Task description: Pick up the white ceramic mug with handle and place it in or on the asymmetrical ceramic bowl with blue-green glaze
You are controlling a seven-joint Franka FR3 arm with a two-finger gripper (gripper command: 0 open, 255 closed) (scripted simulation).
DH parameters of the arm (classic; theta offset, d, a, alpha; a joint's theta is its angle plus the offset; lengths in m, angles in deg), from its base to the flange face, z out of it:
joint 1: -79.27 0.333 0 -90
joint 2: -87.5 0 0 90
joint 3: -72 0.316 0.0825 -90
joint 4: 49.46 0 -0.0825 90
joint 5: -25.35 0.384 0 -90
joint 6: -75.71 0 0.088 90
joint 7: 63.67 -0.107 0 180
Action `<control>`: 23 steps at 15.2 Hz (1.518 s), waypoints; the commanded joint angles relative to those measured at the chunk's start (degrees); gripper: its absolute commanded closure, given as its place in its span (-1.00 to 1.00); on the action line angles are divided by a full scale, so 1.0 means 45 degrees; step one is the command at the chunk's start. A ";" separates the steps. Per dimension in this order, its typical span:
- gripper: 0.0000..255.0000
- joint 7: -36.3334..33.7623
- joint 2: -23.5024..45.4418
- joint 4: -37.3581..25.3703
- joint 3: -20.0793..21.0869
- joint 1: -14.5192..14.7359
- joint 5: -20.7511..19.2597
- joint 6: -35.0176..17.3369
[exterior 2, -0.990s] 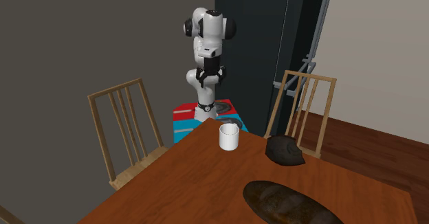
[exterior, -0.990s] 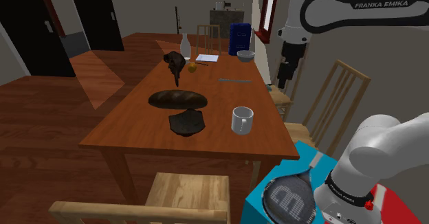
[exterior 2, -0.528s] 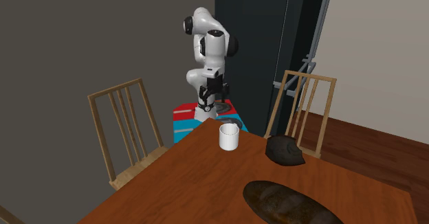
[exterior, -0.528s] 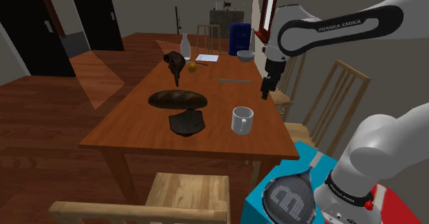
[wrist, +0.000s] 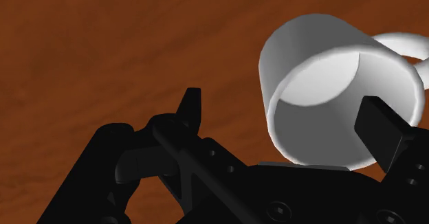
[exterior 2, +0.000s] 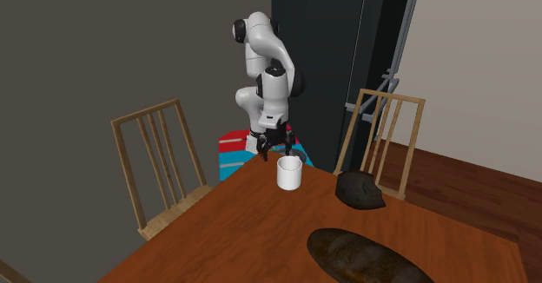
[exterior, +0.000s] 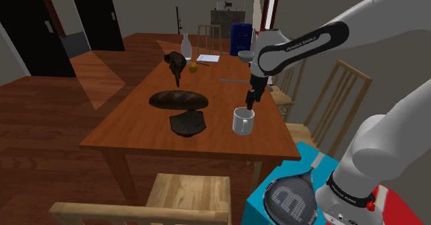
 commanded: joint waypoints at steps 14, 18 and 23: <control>-1.00 0.0168 0.1859 0.0296 -0.0013 0.0153 0.0309 -0.2243; 1.00 0.0167 0.1858 0.0296 -0.0013 0.0153 0.0309 -0.2241; 1.00 0.0167 0.1858 0.0296 -0.0013 0.0153 0.0309 -0.2241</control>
